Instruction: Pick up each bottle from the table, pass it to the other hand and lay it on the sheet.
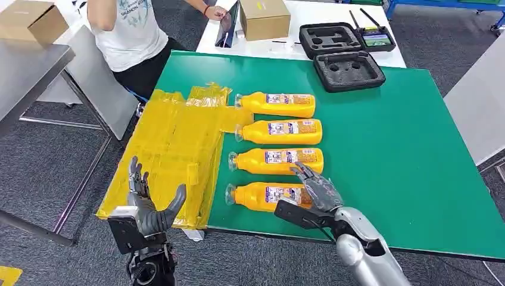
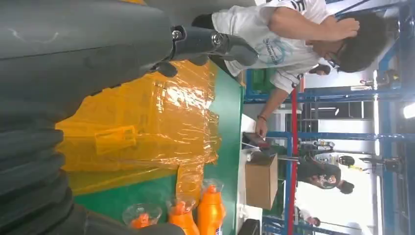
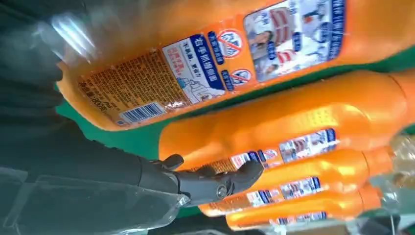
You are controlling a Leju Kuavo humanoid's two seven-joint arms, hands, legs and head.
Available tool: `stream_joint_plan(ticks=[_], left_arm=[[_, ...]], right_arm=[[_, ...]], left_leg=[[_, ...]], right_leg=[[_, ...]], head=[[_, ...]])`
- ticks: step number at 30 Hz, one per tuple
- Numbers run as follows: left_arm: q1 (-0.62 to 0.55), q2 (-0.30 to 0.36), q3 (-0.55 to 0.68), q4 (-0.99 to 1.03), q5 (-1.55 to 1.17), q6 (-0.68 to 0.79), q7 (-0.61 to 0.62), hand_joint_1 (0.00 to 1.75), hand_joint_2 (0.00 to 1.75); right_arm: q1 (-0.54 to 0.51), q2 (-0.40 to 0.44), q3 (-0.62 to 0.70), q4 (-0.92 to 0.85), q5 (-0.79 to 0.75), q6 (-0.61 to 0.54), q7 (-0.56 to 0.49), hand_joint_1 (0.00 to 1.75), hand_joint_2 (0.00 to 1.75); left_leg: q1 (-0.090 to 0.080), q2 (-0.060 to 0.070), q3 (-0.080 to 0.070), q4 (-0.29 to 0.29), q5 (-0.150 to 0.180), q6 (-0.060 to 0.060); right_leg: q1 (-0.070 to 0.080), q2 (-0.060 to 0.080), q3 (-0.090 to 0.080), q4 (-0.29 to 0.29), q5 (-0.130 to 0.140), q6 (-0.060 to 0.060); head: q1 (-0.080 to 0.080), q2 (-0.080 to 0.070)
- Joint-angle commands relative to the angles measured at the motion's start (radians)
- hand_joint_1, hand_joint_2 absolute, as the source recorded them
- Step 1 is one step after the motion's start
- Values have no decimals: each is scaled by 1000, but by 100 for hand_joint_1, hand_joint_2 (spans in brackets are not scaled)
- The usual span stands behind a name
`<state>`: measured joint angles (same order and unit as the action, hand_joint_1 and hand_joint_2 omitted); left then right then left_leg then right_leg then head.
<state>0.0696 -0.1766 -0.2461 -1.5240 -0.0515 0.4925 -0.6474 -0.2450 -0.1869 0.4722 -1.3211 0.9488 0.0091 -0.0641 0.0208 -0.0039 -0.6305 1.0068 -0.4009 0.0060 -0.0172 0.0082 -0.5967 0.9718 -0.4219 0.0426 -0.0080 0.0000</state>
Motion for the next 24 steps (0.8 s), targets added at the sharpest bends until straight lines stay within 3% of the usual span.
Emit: stream_joint_plan(ticks=[1,18,20,21,22,24], left_arm=[[-48,25,-12,85,11,-5,7,0,175],[-38,30,-26,98,44,-3,-4,0,175],[-44,33,-26,106,45,-4,-4,0,175],[-48,34,-24,112,50,-7,-2,0,175],[-50,35,-24,116,53,-8,-3,0,175],[-51,35,-23,116,53,-8,-3,0,175]], right_arm=[[-128,-31,115,204,-41,17,4,0,175],[-139,-51,164,229,-74,32,-10,0,175],[-135,-57,166,230,-81,40,-11,19,175],[-132,-60,167,232,-82,41,-12,113,175],[-129,-58,163,234,-90,44,-17,133,175],[-127,-58,164,235,-90,44,-17,133,175]], left_leg=[[-1,2,6,-1,-2,1],[0,1,6,-1,-2,1],[0,0,4,-1,-1,0],[0,0,7,-1,-2,1],[0,0,5,-1,-1,1],[0,0,7,-2,-2,1]], right_leg=[[0,1,5,-2,-1,-2],[0,0,6,-1,-2,-2],[0,0,3,-1,-1,-1],[0,-1,6,-1,-2,-2],[0,-1,4,-1,-1,-2],[0,-1,6,-2,-2,-2]], head=[[0,0],[0,0],[0,0],[0,0],[0,0],[0,0]])
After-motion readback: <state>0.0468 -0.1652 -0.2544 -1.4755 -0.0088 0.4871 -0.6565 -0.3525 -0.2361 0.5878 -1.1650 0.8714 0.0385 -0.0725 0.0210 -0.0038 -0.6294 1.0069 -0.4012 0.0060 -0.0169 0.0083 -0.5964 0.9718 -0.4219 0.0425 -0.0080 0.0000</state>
